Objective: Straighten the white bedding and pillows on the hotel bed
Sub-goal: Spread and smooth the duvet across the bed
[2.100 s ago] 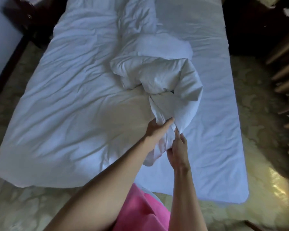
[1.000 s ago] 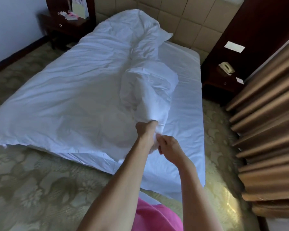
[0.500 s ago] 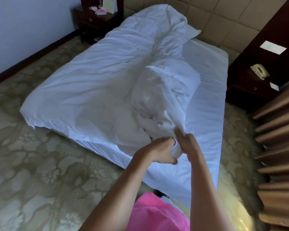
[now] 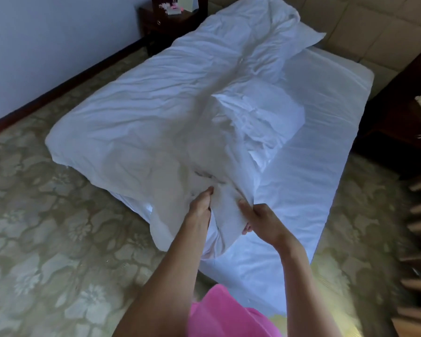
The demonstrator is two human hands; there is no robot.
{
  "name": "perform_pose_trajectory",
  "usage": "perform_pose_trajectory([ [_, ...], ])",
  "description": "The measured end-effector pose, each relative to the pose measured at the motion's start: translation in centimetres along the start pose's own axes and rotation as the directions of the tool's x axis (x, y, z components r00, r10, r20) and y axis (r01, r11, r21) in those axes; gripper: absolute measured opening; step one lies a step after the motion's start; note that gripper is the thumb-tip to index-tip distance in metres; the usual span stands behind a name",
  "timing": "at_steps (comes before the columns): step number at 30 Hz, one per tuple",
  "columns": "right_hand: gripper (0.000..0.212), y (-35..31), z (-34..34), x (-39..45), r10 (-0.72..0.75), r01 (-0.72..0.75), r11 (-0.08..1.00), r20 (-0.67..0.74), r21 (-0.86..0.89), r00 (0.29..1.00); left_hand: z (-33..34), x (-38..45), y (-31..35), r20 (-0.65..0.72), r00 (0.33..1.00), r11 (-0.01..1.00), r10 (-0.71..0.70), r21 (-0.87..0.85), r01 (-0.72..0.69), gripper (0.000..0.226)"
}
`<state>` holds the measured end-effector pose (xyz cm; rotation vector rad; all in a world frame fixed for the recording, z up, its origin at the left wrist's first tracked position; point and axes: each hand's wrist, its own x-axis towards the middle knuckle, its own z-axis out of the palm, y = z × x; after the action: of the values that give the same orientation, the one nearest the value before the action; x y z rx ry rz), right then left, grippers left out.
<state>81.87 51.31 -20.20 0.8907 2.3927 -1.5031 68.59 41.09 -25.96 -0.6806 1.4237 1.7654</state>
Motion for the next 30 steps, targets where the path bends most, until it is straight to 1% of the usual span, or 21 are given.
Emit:
perform_pose_trajectory([
  [1,0.071,1.0,-1.2,0.0,0.015,-0.017,0.999,0.03,0.051,0.999,0.9,0.4,-0.7,-0.046,0.999,1.0,0.025,0.0,-0.025,0.066],
  [3,0.066,2.5,-3.8,0.2,0.085,-0.079,0.974,-0.016,0.212,0.996,2.9,-3.9,-0.2,-0.12,0.975,0.982,0.186,-0.007,-0.188,0.042],
  [5,0.066,3.3,-6.1,0.5,0.182,-0.144,0.921,-0.073,0.361,0.981,4.1,-8.3,-0.4,-0.039,0.922,0.909,0.386,0.184,-0.373,0.019],
  [6,0.07,3.2,-6.8,0.7,0.201,-0.164,0.889,-0.041,0.426,0.979,4.3,-10.5,-0.9,0.067,0.893,0.841,0.445,0.311,-0.442,0.017],
  [8,0.083,2.5,-7.4,1.1,0.199,-0.219,0.858,0.092,0.464,0.976,4.2,-14.1,-2.2,0.293,0.871,0.724,0.394,0.485,-0.49,0.034],
  [10,0.084,1.1,-6.7,1.0,0.199,-0.258,0.917,0.213,0.303,0.957,3.3,-15.8,-3.7,0.415,0.873,0.55,0.255,0.681,-0.484,0.065],
  [11,0.079,0.8,-6.1,0.8,0.209,-0.257,0.946,0.23,0.199,0.95,2.7,-16.5,-4.2,0.439,0.874,0.457,0.209,0.746,-0.484,0.06],
  [12,0.071,0.8,-5.3,0.4,0.212,-0.241,0.963,0.21,0.122,0.954,2.1,-17.4,-4.4,0.468,0.864,0.398,0.187,0.768,-0.502,0.041],
  [13,0.059,1.3,-4.6,0.2,0.188,-0.205,0.975,0.168,0.085,0.968,1.6,-17.7,-4.7,0.481,0.861,0.381,0.166,0.774,-0.506,0.031],
  [15,0.045,2.1,-3.6,-1.1,0.117,-0.126,0.989,0.107,0.079,0.987,0.7,-18.8,-5.4,0.494,0.854,0.423,0.165,0.747,-0.513,0.043],
  [17,0.053,3.2,-3.3,-2.2,0.087,-0.09,0.987,0.027,0.132,0.996,-0.8,-20.4,-6.5,0.442,0.863,0.493,0.246,0.709,-0.504,0.038],
  [18,0.057,3.3,-3.4,-2.9,0.097,-0.091,0.984,-0.03,0.156,0.995,-1.5,-21.0,-7.4,0.386,0.879,0.547,0.281,0.688,-0.477,0.037],
  [20,0.059,3.5,-4.1,-4.4,0.106,-0.083,0.98,-0.12,0.182,0.987,-3.2,-21.9,-9.1,0.223,0.929,0.722,0.294,0.586,-0.369,0.05],
  [21,0.058,3.8,-4.3,-5.3,0.082,-0.057,0.982,-0.136,0.179,0.987,-4.2,-21.3,-10.3,0.149,0.956,0.854,0.253,0.429,-0.293,0.057],
  [22,0.057,4.3,-4.5,-6.5,0.037,-0.014,0.986,-0.136,0.168,0.99,-4.8,-20.7,-11.4,0.106,0.978,0.961,0.18,0.192,-0.198,0.063],
  [23,0.057,4.8,-4.7,-7.7,-0.01,0.028,0.988,-0.112,0.155,0.994,-4.7,-20.2,-12.4,0.068,0.993,0.995,0.094,-0.031,-0.092,0.073],
  [24,0.058,5.5,-4.8,-9.0,-0.041,0.049,0.988,-0.06,0.145,0.997,-4.3,-19.9,-13.4,0.027,0.999,0.977,0.024,-0.212,-0.018,0.084],
  [25,0.059,6.4,-4.9,-10.3,-0.059,0.058,0.989,0.007,0.137,0.998,-3.9,-19.4,-14.8,-0.012,1.0,0.951,-0.02,-0.31,0.015,0.09],
  [28,0.065,8.9,-6.8,-12.4,-0.031,0.025,0.998,0.116,0.056,0.993,-2.1,-18.7,-18.6,-0.156,0.988,0.92,-0.001,-0.387,-0.06,0.106],
  [29,0.066,9.5,-7.8,-12.6,-0.008,0.003,0.999,0.137,0.037,0.99,-1.4,-19.5,-19.1,-0.178,0.983,0.914,0.048,-0.389,-0.115,0.1],
  [30,0.063,9.9,-8.7,-12.8,0.024,-0.028,0.999,0.162,0.018,0.986,-0.8,-20.4,-19.4,-0.201,0.974,0.916,0.107,-0.361,-0.176,0.078],
])
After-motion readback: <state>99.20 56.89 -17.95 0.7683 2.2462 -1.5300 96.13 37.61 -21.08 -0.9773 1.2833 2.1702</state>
